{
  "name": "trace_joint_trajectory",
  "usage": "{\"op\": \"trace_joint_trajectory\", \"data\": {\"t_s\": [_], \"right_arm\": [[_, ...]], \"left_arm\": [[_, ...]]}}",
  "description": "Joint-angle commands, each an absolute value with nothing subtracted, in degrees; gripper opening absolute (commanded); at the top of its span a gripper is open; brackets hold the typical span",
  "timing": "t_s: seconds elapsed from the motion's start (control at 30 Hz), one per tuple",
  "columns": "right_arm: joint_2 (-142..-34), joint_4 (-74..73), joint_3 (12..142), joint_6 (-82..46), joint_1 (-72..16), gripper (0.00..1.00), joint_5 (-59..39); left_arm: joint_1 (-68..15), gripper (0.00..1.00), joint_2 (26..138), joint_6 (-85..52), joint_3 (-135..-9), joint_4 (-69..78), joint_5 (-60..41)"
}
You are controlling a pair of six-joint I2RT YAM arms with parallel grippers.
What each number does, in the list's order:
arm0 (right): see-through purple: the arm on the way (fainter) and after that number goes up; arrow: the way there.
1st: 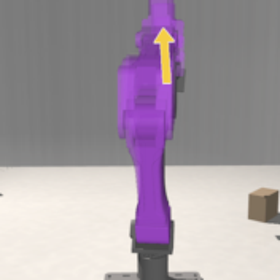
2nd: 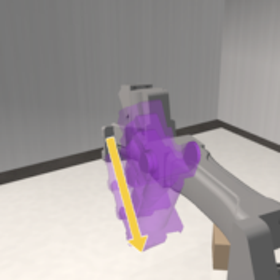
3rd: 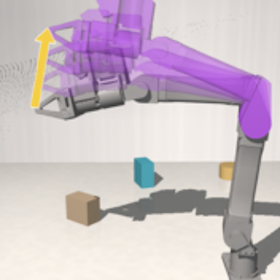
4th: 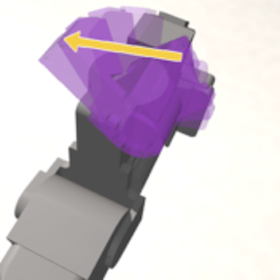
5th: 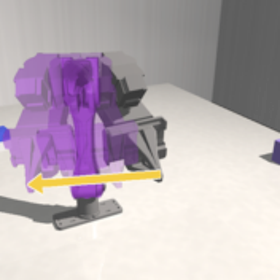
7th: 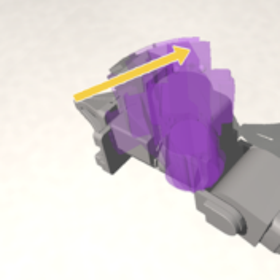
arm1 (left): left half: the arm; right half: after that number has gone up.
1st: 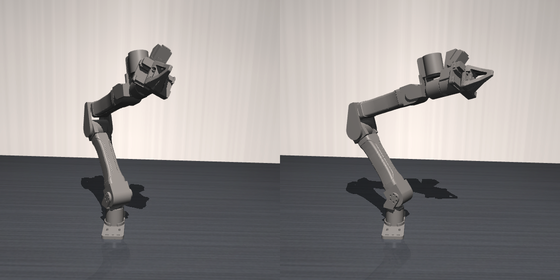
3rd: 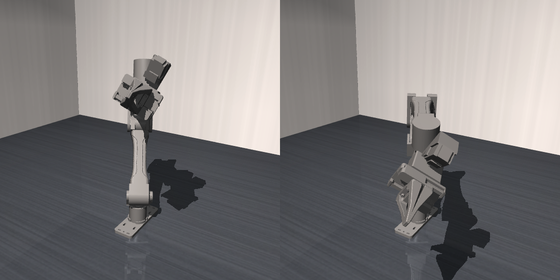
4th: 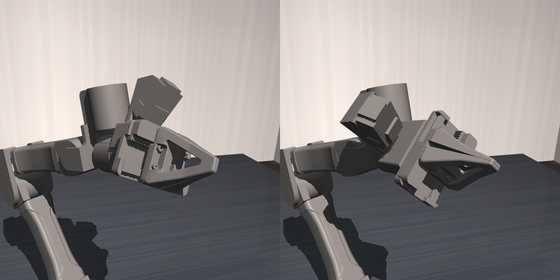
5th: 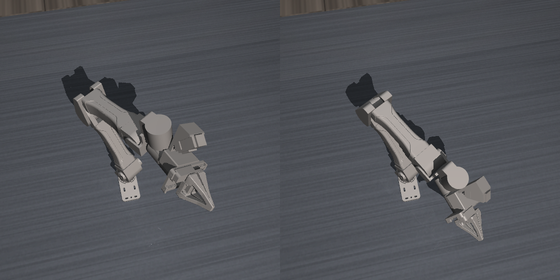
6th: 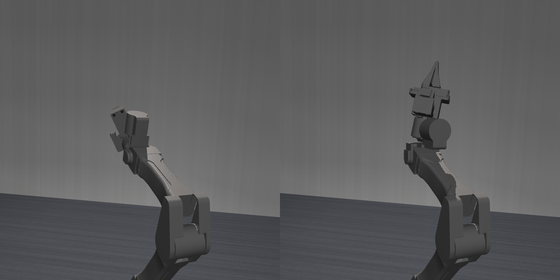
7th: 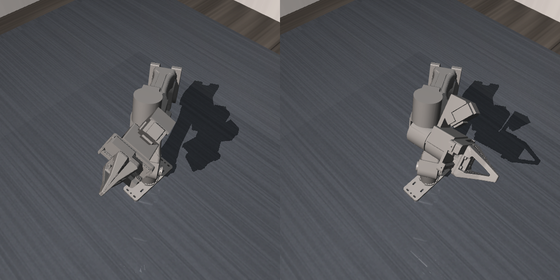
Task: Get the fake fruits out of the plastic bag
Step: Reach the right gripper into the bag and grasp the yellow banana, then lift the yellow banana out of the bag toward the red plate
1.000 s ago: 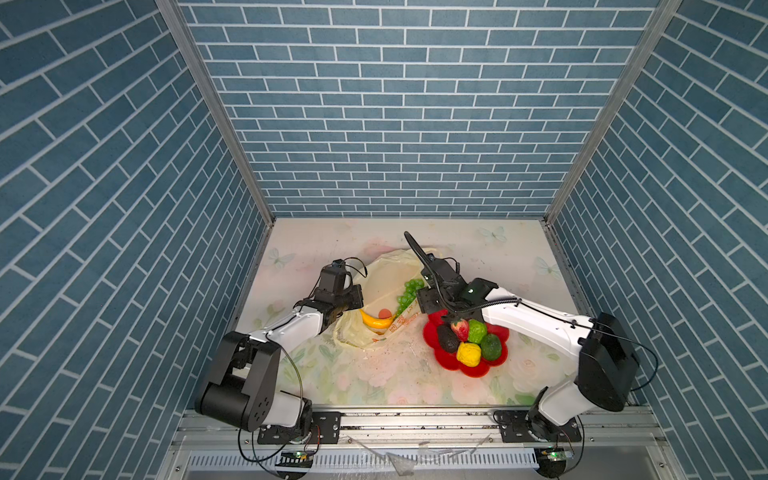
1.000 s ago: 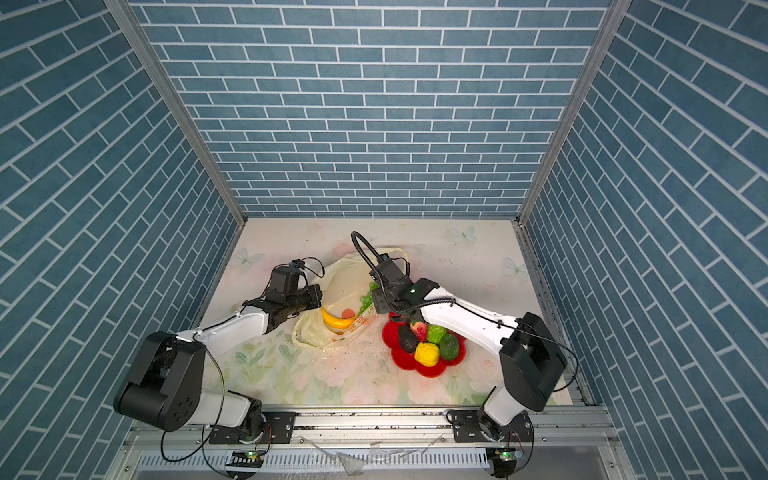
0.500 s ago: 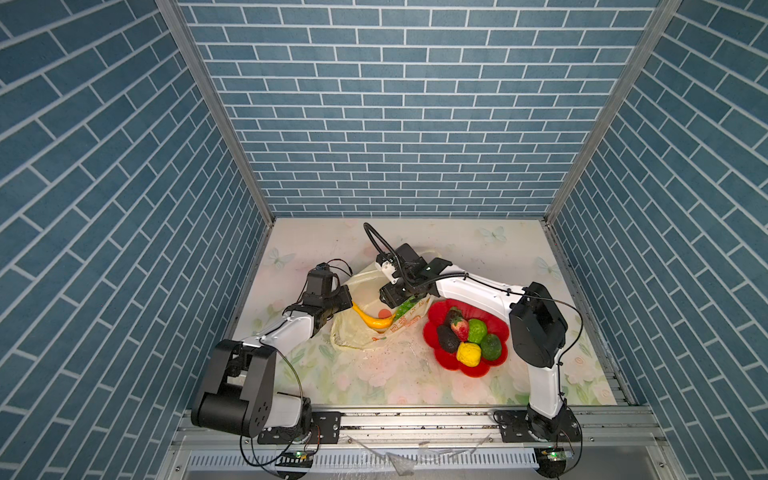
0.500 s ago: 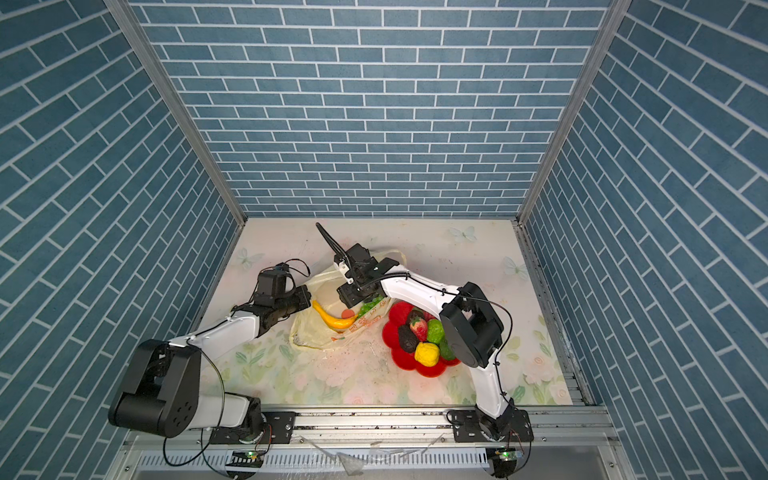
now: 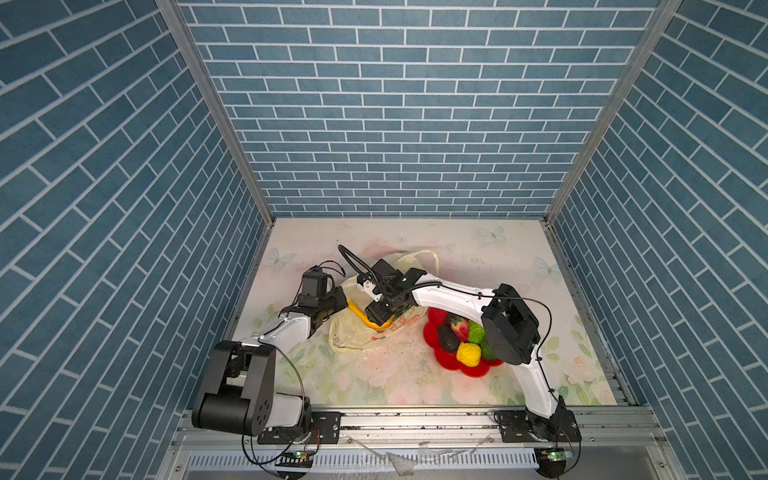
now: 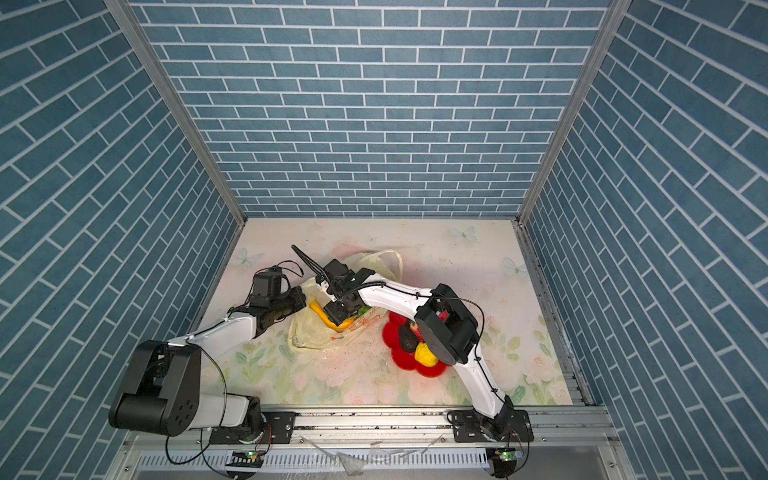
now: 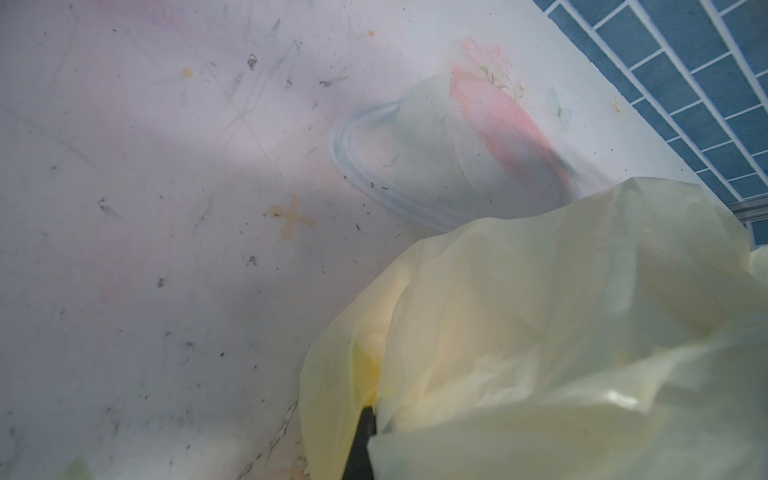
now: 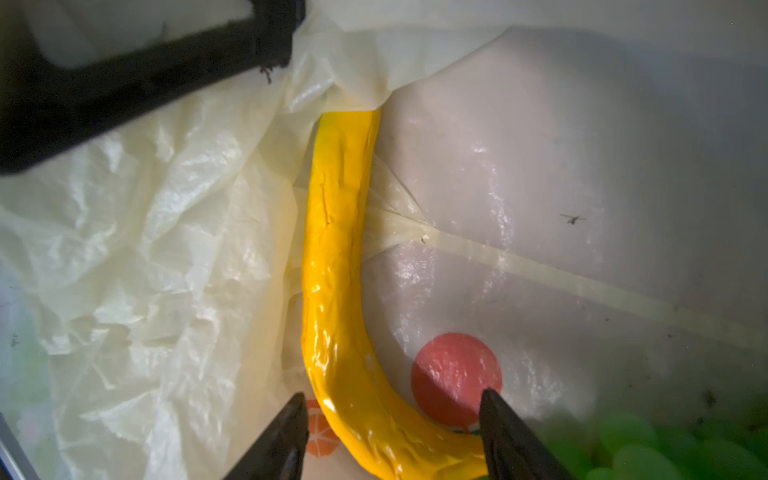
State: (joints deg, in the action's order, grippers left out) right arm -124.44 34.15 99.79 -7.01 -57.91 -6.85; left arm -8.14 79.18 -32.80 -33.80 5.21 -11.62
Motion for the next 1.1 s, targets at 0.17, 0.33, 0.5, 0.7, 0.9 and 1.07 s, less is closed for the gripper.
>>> {"op": "trace_joint_trajectory", "data": {"t_s": [0.17, 0.33, 0.5, 0.7, 0.9, 1.07], "right_arm": [[-128.6, 36.9, 104.4, -2.9, -59.7, 0.68, -5.9], [-130.9, 38.0, 106.3, -3.0, -59.8, 0.69, -2.8], [-131.4, 37.0, 106.2, -3.7, -59.8, 0.62, 1.9], [-130.3, 35.3, 105.3, -4.1, -59.4, 0.48, 4.0], [-129.6, 34.3, 103.9, -4.1, -58.7, 0.37, 2.2], [-123.9, 29.2, 97.4, -3.0, -58.7, 0.37, 0.9]], "left_arm": [[-7.6, 0.0, 79.0, -33.1, -32.5, 6.8, -11.7], [-7.6, 0.0, 79.3, -33.1, -32.5, 7.1, -12.0], [-7.6, 0.0, 79.4, -33.2, -32.5, 7.1, -12.0], [-7.6, 0.0, 79.1, -33.2, -32.5, 7.0, -12.0], [-7.5, 0.0, 78.4, -33.0, -32.4, 6.3, -11.0], [-7.1, 0.0, 78.6, -33.1, -32.3, 6.3, -11.1]]}}
